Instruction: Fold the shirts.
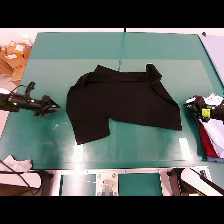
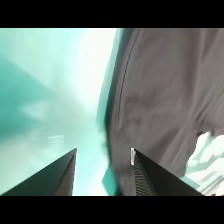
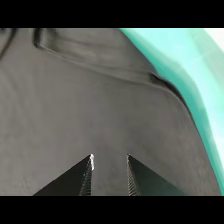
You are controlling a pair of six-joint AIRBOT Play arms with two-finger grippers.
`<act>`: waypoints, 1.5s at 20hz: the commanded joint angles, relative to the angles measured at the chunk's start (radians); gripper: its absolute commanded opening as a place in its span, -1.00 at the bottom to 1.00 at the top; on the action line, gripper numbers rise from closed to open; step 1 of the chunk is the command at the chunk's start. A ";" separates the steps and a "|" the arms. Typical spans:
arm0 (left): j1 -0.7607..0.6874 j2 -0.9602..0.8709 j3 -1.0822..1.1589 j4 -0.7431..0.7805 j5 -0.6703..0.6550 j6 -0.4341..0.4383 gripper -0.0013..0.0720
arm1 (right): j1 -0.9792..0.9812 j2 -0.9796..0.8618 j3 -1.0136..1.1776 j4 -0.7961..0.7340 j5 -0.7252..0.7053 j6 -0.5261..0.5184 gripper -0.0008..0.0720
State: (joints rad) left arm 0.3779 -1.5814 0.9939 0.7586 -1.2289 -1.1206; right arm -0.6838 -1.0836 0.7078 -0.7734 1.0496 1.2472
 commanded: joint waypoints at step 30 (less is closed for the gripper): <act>-0.137 -0.119 0.054 -0.130 0.011 0.160 -0.90 | 0.075 -0.046 -0.309 0.056 -0.271 0.109 -0.93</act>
State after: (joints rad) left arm 0.2401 -1.7012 1.0466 0.6289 -1.2087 -0.9604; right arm -0.6373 -1.1202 0.3878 -0.7372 0.8005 1.3975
